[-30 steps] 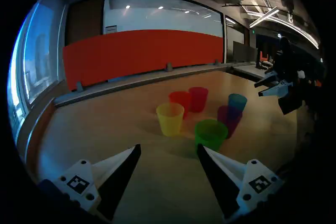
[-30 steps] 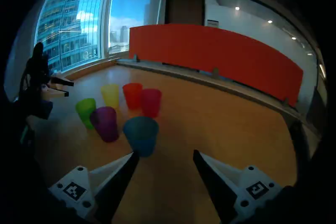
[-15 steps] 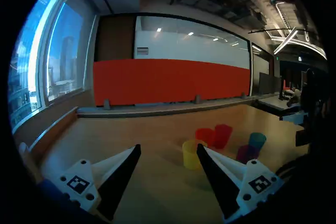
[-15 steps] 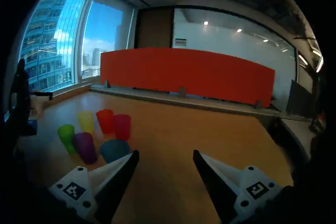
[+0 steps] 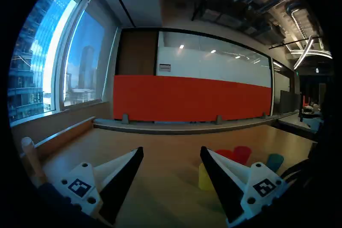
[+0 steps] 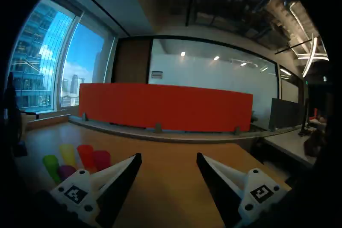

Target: Pour water

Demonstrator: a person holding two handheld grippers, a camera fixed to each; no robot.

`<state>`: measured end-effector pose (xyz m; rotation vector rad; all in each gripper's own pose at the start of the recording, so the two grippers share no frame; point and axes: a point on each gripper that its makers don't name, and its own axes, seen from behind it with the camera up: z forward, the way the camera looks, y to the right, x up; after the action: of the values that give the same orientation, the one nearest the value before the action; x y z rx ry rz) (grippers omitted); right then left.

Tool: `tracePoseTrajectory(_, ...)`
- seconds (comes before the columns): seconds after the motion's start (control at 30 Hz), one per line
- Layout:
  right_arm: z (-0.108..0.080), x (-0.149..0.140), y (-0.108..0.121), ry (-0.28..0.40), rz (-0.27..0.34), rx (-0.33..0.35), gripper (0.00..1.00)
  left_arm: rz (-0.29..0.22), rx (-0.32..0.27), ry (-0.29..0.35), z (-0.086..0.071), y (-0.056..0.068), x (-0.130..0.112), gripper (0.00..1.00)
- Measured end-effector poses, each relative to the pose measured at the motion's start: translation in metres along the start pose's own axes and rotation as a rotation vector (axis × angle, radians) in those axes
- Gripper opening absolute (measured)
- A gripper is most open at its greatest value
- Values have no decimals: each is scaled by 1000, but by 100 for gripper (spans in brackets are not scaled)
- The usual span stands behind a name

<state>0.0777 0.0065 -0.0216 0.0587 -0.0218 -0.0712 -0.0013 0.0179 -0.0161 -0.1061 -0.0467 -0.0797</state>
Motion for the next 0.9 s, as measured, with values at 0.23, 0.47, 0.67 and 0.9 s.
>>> tracePoseTrajectory(0.23,3,21,17,95,28,-94,100,34,27,48,0,-3,8,100)
tracePoseTrajectory(0.47,7,24,22,108,42,-120,100,85,71,92,0,-5,17,99)
tracePoseTrajectory(0.67,9,24,23,93,42,-126,100,86,74,105,2,2,19,99)
tracePoseTrajectory(0.9,10,20,26,72,47,-133,100,82,91,103,4,3,8,99)
